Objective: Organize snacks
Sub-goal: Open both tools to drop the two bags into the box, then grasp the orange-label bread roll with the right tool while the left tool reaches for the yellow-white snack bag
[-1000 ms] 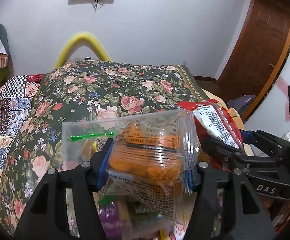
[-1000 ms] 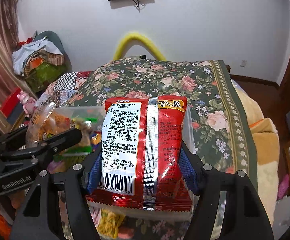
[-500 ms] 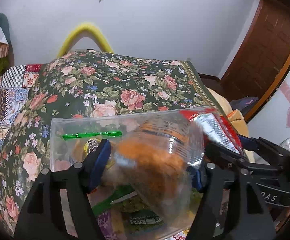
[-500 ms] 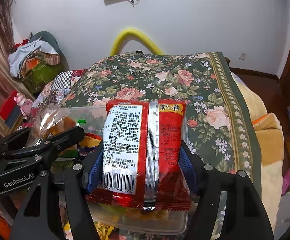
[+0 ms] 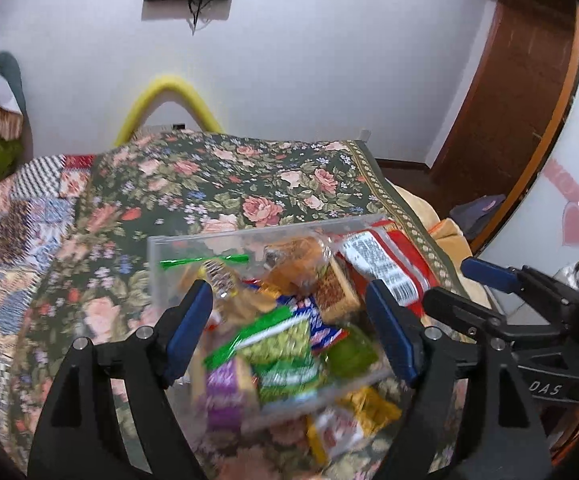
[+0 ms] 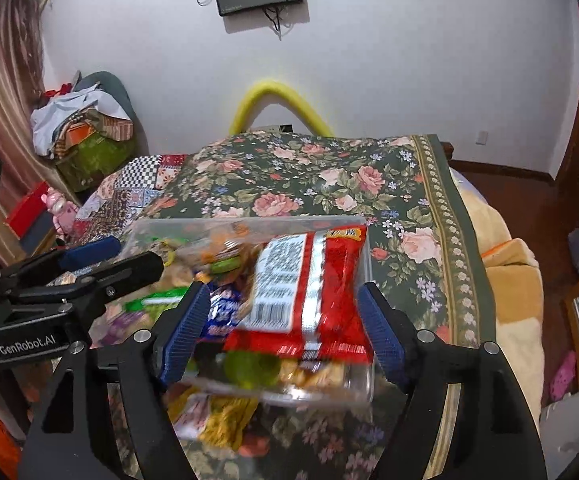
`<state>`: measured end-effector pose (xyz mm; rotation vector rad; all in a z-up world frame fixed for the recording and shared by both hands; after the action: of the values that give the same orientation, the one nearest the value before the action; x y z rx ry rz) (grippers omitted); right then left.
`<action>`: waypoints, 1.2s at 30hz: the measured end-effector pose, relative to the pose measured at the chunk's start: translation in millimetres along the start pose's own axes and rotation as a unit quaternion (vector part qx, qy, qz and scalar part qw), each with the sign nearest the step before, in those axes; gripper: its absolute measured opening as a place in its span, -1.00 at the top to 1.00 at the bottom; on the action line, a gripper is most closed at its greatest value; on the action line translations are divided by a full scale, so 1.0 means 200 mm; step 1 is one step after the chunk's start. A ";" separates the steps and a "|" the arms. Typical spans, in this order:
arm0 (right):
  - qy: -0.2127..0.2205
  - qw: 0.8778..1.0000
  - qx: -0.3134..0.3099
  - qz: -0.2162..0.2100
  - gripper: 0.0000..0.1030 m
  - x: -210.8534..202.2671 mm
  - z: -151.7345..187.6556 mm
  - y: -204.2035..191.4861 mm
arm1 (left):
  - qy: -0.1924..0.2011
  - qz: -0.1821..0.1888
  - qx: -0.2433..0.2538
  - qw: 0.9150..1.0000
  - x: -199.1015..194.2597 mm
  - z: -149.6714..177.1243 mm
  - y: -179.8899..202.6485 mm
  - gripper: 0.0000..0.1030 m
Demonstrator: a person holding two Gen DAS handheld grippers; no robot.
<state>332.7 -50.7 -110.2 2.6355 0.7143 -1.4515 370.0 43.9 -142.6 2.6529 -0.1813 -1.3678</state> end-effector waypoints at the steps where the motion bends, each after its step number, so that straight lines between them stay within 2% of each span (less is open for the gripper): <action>1: 0.003 1.000 -0.003 -0.001 -0.43 -0.02 0.02 -0.02 | 0.005 -0.007 0.005 1.000 -0.04 0.03 0.00 -0.53; 6: 0.009 1.000 -0.013 -0.004 -0.43 -0.12 0.15 -0.10 | 0.021 -0.021 0.017 0.999 -0.23 0.17 0.01 -0.53; 17: -0.012 0.999 -0.039 -0.030 -0.55 -0.22 0.53 -0.32 | 0.014 -0.027 0.006 1.000 -0.51 0.57 -0.10 -0.56; 25: -0.077 0.994 -0.048 -0.064 -0.55 -0.08 0.79 -0.50 | -0.026 -0.034 0.003 0.999 -0.55 0.89 -0.20 -0.56; 30: -0.125 0.988 -0.061 -0.059 -0.55 0.07 0.91 -0.58 | -0.055 -0.029 0.002 0.998 -0.50 1.07 -0.23 -0.56; 36: -0.160 0.983 -0.073 -0.059 -0.51 0.19 0.98 -0.61 | -0.081 -0.018 -0.009 0.996 -0.42 1.18 -0.24 -0.56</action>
<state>144.2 20.7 -228.9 2.2137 0.9116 -1.7239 132.0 87.9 -220.3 2.5411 -0.1406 -1.5894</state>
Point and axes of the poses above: each gripper's, at about its wrist camera, not at the fingertips, and x roughly the way its jaws point, y to its right, z to its underside, the point moved 6 cm from there along x, roughly the way its jaws point, and after that the axes turned 11 degrees about -y, right-handed, at the moved point
